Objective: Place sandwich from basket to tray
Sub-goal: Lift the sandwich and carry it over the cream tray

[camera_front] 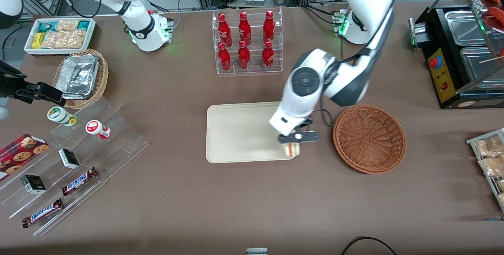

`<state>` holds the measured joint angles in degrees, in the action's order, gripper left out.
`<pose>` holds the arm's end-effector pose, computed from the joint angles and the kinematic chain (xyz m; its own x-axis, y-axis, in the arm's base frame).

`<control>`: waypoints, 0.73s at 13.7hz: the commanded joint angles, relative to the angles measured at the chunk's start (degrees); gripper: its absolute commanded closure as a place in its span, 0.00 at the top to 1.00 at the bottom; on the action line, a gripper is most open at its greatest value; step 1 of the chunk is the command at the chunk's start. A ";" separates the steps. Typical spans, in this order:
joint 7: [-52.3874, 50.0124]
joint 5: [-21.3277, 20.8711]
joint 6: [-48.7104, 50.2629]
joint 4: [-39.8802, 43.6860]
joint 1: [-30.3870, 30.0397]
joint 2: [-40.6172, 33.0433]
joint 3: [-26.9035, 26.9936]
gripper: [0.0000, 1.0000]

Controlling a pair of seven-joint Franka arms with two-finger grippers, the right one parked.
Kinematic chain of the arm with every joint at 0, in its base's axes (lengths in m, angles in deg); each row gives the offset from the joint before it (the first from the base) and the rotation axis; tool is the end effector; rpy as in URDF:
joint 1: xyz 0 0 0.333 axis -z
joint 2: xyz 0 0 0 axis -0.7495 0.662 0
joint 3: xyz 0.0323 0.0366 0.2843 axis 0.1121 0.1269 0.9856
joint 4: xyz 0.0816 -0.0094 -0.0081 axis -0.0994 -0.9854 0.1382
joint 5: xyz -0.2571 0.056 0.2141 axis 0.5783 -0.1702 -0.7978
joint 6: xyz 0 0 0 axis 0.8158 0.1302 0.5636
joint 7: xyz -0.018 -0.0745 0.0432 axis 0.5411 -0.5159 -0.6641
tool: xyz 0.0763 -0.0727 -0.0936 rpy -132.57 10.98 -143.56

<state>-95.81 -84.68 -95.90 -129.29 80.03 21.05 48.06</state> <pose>0.5064 -0.3814 0.3161 0.9993 0.0298 -0.0226 0.0301 -0.9995 0.0134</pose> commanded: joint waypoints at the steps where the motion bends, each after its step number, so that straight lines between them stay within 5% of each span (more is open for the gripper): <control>1: -0.46 0.22 -0.48 5.63 4.36 5.23 0.67 0.00; 10: -2.21 0.04 -9.55 5.29 10.53 12.01 0.76 0.00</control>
<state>-96.76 -84.69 -105.65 -125.67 89.04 32.18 48.06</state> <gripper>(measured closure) 0.824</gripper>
